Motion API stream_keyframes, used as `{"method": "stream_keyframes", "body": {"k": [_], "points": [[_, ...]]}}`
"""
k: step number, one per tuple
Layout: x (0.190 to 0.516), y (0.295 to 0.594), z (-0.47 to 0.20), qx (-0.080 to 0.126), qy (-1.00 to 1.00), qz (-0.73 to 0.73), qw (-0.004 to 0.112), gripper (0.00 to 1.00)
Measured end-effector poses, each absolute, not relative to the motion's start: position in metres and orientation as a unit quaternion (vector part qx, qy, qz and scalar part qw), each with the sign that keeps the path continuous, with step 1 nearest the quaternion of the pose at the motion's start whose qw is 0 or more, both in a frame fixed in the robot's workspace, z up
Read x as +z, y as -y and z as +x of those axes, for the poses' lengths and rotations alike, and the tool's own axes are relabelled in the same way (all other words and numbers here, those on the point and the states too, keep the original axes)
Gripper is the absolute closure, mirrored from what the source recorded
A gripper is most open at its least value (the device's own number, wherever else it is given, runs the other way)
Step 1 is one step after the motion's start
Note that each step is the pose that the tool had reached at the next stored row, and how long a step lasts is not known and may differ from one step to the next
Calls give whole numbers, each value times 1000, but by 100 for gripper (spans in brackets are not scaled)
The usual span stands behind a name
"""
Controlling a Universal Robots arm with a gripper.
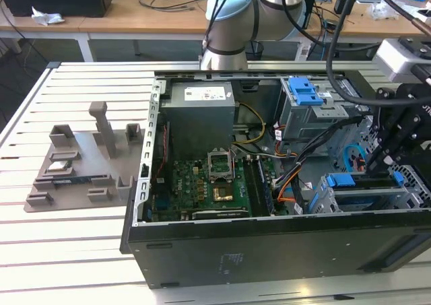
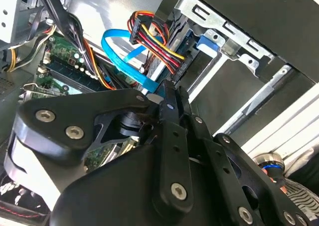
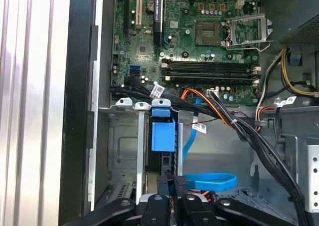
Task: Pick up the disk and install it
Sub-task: 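Insert the second disk wire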
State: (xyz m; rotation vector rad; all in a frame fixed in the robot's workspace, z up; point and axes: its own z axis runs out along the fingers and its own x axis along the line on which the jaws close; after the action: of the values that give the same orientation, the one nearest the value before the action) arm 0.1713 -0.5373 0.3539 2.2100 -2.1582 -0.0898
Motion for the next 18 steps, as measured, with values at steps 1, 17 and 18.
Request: {"method": "stream_keyframes", "body": {"k": [1, 17, 18], "points": [[353, 537, 171, -29, 698, 715, 26, 84], [345, 537, 173, -30, 695, 718, 25, 84], [345, 537, 173, -30, 695, 718, 25, 84]]}}
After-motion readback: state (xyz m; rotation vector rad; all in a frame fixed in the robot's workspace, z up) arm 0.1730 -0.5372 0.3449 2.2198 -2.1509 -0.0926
